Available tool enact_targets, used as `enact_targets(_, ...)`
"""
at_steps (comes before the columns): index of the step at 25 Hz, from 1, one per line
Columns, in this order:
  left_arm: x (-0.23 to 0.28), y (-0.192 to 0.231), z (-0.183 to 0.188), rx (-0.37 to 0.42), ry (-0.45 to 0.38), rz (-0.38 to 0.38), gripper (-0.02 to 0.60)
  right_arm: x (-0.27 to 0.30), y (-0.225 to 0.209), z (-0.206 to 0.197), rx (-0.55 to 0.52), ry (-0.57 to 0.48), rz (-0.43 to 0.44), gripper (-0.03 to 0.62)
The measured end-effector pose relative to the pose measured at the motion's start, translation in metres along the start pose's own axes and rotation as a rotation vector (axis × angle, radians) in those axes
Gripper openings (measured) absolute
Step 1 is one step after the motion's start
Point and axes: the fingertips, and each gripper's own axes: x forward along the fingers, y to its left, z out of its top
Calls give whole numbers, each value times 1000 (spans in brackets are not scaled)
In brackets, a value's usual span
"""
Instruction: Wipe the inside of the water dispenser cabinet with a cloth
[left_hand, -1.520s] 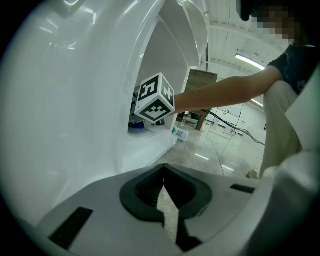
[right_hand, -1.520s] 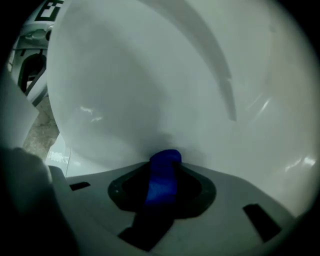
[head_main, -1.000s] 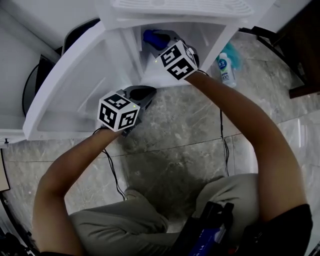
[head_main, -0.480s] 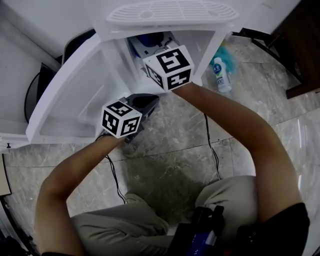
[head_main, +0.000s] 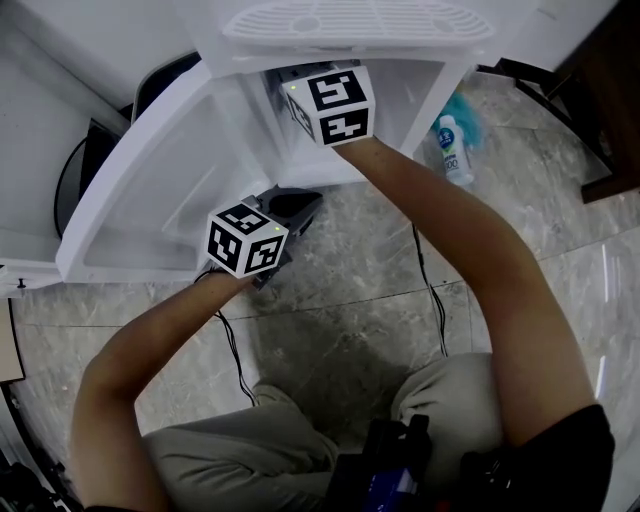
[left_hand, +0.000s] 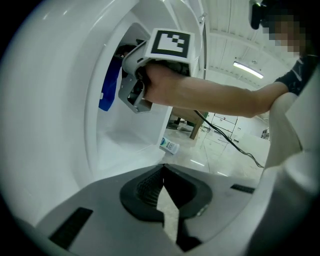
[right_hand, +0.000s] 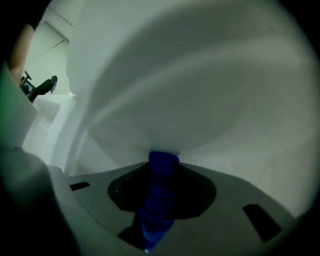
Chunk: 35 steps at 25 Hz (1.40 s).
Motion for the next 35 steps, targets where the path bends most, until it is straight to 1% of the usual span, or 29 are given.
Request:
enact_targets(2,1,-5,0,-10,-6,-11,8,12,-8,-5,-27,20,-13,104)
enact_targets(5,4,-12,-1,-17,-9,-26,8,16,-8,-9,-52,35,-5,104)
enact_targets(11,9,-6,-1,-35,-9,-26,9,-3,4,3,-22,-2,19,104)
enact_targets(14,7,-6,-5,-37,-1,-21,9,-2,4,2,-40,-12,16,104)
enact_targets(18,0,-6,-8,-37,3,-16,8,14,-9,-4,-84,10,-12,104)
enact_targets(22,-3,-3,-13,-48,11,-6,8,20,-12,-8,-69,32,-33,104)
enact_targets(26,1,-3,-3,-29,-5,-12,9,5,-1,-1,-49,15,-2,104)
enact_targets(30,5,-3,0,-28,-6,-15,8,-2,4,2,-21,2,1,104)
enact_targets(35,1,-3,3,-17,-10,-5,9,17,-10,-6,-74,29,-20,104)
